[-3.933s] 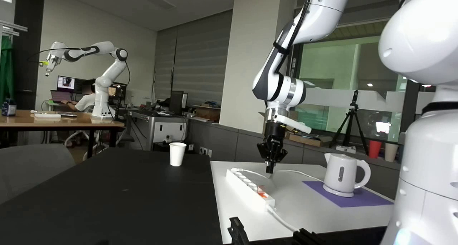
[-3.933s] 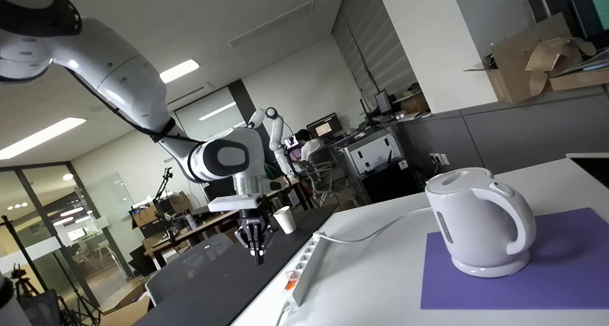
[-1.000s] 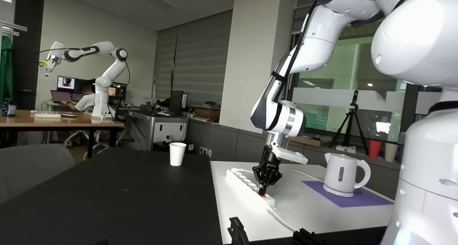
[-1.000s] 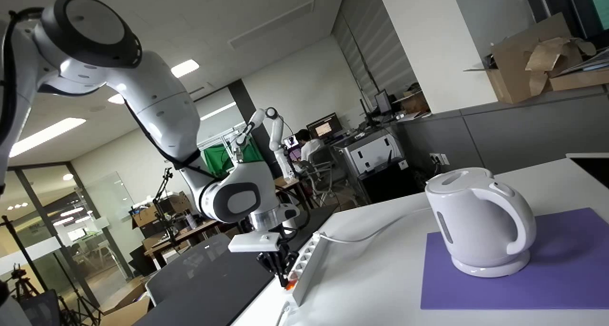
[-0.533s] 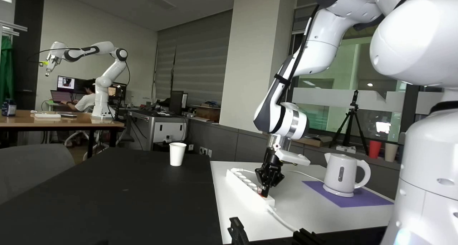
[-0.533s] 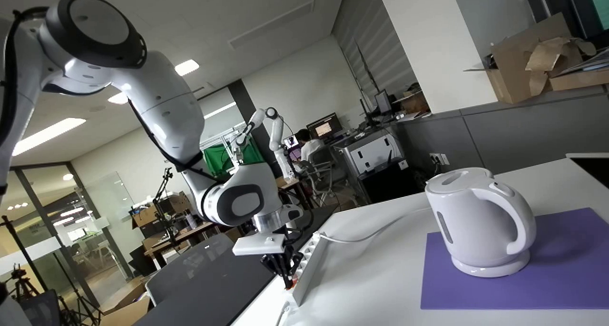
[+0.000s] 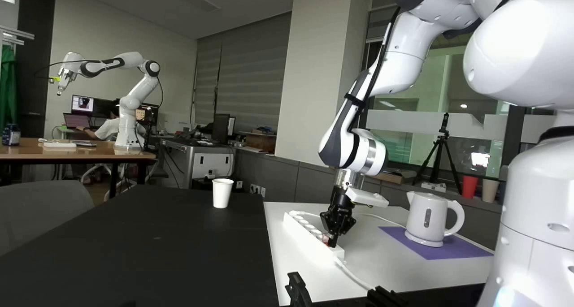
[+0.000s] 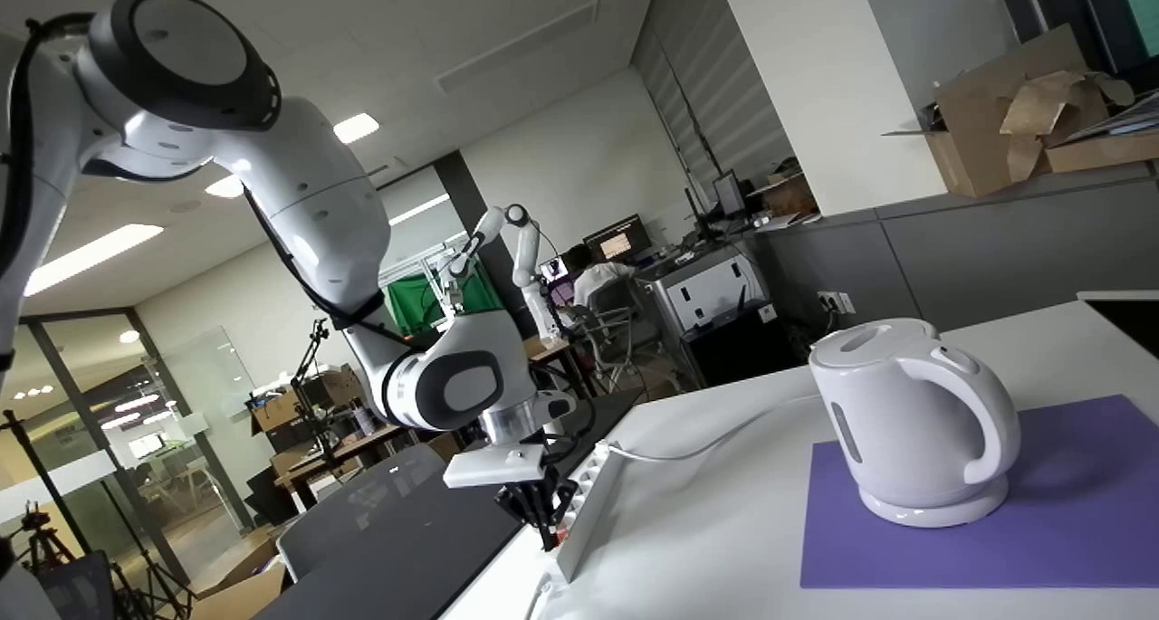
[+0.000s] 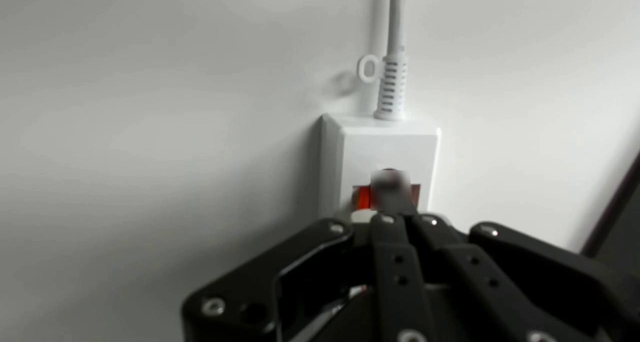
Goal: Flick the first switch on the extension cord
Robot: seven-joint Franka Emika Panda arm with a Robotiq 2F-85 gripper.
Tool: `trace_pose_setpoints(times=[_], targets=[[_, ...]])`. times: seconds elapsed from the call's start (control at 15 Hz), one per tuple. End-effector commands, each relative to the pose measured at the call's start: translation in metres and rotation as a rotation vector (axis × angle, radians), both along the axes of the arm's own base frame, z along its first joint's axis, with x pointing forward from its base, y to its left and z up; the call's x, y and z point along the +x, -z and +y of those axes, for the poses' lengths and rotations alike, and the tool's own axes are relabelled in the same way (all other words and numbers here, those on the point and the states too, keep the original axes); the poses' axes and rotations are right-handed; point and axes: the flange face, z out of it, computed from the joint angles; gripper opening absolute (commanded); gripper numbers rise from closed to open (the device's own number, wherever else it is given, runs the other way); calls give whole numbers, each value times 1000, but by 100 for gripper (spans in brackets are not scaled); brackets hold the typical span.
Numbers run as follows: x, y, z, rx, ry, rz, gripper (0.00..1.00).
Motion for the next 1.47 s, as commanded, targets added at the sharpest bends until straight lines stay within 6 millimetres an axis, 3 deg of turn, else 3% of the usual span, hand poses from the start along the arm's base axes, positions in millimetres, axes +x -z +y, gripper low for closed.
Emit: trace_pose_setpoints(times=[0.0, 0.87, 1.13, 1.4], targets=[[-3, 12, 7, -33, -10, -5, 0], [-24, 25, 46, -190, -269, -117, 0], [-24, 30, 54, -252, -440, -42, 0], [-13, 26, 65, -286, -494, -10, 0]])
